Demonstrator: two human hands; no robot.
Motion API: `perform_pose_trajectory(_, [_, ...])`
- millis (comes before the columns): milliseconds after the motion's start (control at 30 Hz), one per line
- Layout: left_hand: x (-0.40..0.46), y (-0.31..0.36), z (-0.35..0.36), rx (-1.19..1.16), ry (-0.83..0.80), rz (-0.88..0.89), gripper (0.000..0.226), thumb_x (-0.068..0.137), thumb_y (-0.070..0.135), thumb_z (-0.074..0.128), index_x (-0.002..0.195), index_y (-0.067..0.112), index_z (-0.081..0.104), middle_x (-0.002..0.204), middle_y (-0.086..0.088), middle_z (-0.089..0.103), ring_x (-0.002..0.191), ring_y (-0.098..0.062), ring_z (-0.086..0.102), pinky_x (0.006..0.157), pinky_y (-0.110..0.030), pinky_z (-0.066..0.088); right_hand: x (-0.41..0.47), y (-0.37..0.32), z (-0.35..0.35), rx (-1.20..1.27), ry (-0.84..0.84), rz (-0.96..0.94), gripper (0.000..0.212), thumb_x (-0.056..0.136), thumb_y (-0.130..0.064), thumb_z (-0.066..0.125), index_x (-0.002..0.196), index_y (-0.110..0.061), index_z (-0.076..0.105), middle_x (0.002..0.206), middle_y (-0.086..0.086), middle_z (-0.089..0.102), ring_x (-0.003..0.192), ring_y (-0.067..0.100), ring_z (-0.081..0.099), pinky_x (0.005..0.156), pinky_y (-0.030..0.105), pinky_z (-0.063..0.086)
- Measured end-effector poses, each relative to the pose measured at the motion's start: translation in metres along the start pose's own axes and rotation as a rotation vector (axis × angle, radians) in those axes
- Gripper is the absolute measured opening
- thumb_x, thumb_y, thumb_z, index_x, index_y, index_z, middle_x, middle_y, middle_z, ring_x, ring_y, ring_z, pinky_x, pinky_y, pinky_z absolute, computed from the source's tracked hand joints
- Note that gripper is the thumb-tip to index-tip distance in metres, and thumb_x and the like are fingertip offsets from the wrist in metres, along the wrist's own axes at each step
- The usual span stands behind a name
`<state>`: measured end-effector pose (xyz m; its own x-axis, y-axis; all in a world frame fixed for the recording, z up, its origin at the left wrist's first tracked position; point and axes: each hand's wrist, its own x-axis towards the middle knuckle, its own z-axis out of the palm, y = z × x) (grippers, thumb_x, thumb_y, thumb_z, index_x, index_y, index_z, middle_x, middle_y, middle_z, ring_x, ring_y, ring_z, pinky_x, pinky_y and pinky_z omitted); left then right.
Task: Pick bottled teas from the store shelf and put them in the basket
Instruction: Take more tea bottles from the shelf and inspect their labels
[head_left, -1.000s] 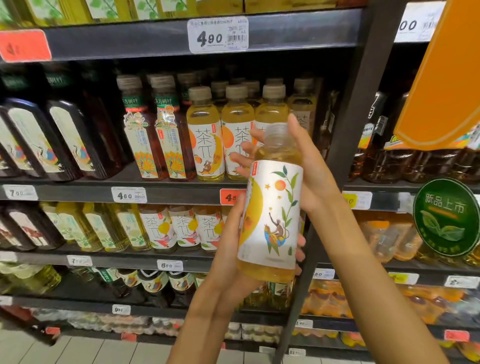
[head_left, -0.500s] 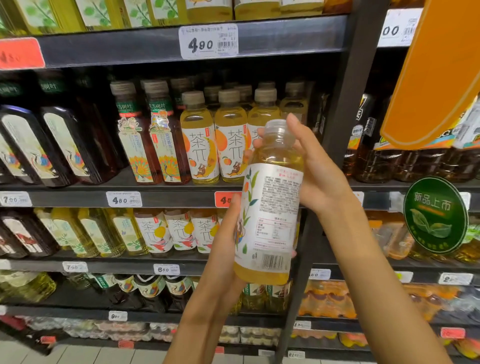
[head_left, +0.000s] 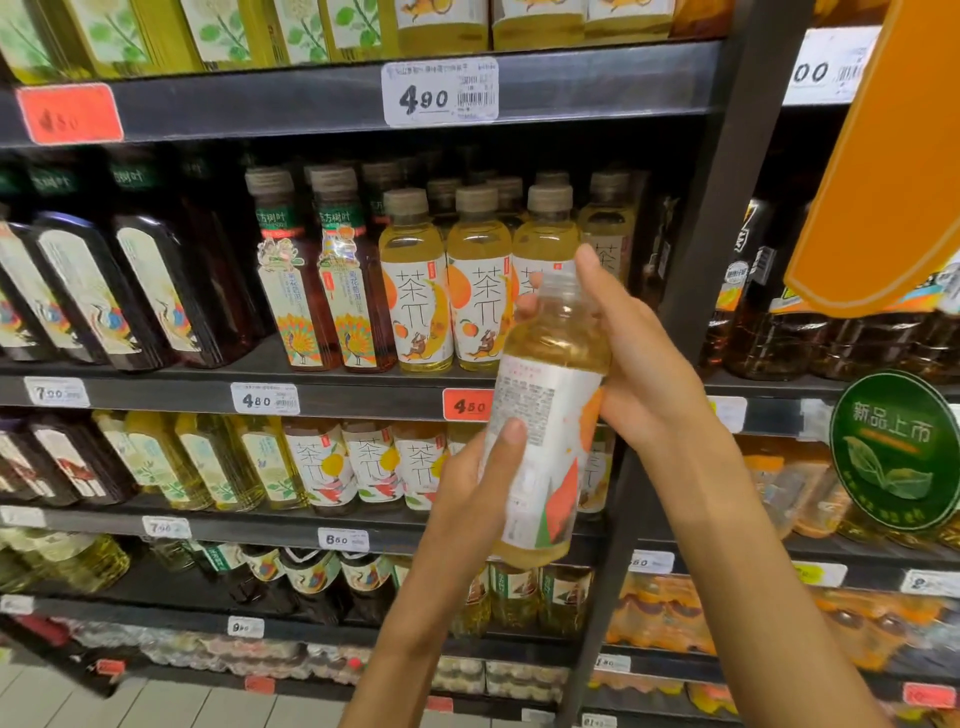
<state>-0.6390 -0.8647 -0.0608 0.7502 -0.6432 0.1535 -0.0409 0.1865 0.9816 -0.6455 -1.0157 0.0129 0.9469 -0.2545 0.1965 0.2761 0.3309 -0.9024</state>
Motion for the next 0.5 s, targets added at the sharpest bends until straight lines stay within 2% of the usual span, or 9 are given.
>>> perform_pose_trajectory(100, [-0.002,-0.004,0.0,-0.233,-0.047,-0.097,0.055,0.077,0.072,0.048,0.115,0.037,0.068,0.114,0.0,0.071,0.106,-0.017,0.067,0.084,-0.026,0.056,0.003,0.003,-0.001,0.121,-0.089,0.035,0.043,0.091,-0.043,0.056,0.114,-0.007,0.062,0.091,0.008,0.07,0.09,0.023,0.067,0.081,0.035,0.054])
perform_pose_trajectory(167, [-0.004,-0.004,0.001,-0.383,-0.136,-0.182,0.068,0.084,0.069,0.044,0.128,0.02,0.06,0.113,-0.013,0.069,0.098,-0.026,0.068,0.082,-0.035,0.056,0.005,0.005,0.0,0.206,-0.161,0.053,0.041,0.09,-0.042,0.053,0.111,-0.008,0.062,0.087,0.008,0.069,0.087,0.023,0.067,0.081,0.035,0.055])
perform_pose_trajectory(233, [-0.003,-0.007,0.002,-0.476,-0.238,-0.271,0.075,0.089,0.068,0.036,0.126,0.007,0.059,0.1,-0.017,0.069,0.086,-0.027,0.068,0.077,-0.039,0.056,0.009,0.009,0.0,0.277,-0.197,0.09,0.041,0.085,-0.044,0.055,0.106,-0.01,0.062,0.085,0.008,0.071,0.085,0.024,0.069,0.083,0.038,0.056])
perform_pose_trajectory(333, [-0.003,-0.011,-0.001,-0.477,-0.293,-0.341,0.077,0.092,0.068,0.024,0.121,0.009,0.063,0.102,-0.015,0.071,0.089,-0.028,0.069,0.086,-0.042,0.055,0.013,0.011,-0.002,0.28,-0.158,0.126,0.028,0.087,-0.039,0.057,0.091,-0.012,0.064,0.076,0.006,0.067,0.076,0.024,0.068,0.076,0.036,0.054])
perform_pose_trajectory(433, [-0.004,-0.012,-0.006,-0.3,-0.178,-0.236,0.064,0.088,0.067,0.034,0.133,0.027,0.054,0.123,-0.005,0.067,0.113,-0.021,0.063,0.092,-0.03,0.053,0.013,0.007,-0.005,0.136,-0.113,0.088,0.029,0.085,-0.039,0.062,0.092,-0.011,0.064,0.075,0.006,0.066,0.075,0.024,0.068,0.07,0.032,0.055])
perform_pose_trajectory(500, [-0.004,-0.01,-0.005,-0.222,-0.149,-0.147,0.052,0.083,0.066,0.042,0.125,0.038,0.058,0.126,0.006,0.065,0.119,-0.012,0.059,0.089,-0.02,0.051,0.012,0.006,-0.006,0.039,-0.071,0.051,0.035,0.081,-0.041,0.065,0.1,-0.011,0.064,0.077,0.005,0.067,0.079,0.024,0.068,0.075,0.033,0.055])
